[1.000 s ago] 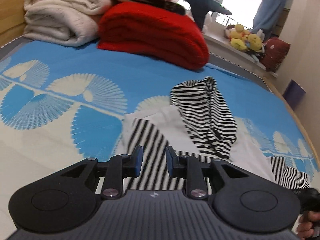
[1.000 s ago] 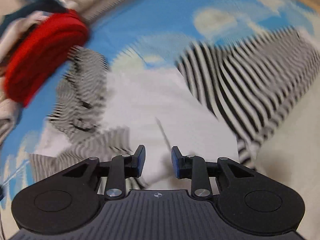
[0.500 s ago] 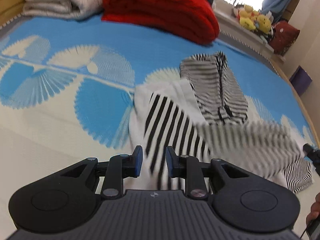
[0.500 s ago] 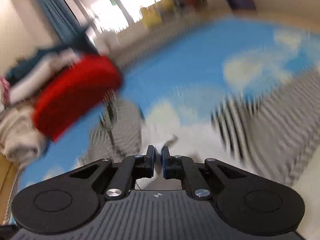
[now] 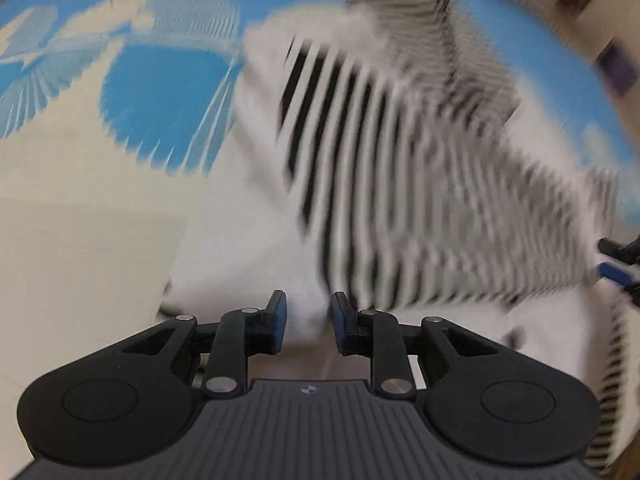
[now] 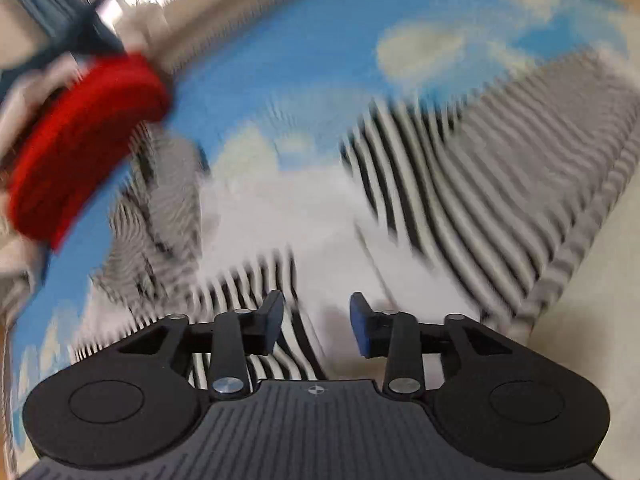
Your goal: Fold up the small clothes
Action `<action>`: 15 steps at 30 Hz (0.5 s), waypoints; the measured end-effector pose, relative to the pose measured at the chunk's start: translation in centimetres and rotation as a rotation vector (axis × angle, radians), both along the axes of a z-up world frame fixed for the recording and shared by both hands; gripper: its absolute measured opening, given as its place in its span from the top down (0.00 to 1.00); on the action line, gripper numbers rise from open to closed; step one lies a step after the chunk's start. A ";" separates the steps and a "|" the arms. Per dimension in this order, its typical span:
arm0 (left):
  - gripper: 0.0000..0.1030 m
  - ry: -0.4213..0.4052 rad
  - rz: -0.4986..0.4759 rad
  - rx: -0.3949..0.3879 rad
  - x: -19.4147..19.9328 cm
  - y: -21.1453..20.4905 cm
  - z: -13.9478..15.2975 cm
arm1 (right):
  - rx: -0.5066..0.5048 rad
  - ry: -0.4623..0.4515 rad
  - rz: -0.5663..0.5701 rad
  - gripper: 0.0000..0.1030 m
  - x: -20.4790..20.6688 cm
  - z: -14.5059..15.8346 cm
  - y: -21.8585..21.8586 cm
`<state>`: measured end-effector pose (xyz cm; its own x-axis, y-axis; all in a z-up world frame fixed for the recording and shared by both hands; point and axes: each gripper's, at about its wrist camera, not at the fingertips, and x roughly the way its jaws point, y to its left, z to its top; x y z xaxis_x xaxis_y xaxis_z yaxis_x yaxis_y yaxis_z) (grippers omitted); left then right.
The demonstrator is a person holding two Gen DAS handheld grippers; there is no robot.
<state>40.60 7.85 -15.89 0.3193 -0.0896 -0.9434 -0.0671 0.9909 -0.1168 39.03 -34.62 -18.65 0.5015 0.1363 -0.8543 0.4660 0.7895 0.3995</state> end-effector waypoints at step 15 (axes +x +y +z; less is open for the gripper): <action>0.69 -0.090 -0.068 0.050 0.3 -3.6 2.8 | -0.043 0.040 -0.117 0.59 -0.3 -0.3 -4.8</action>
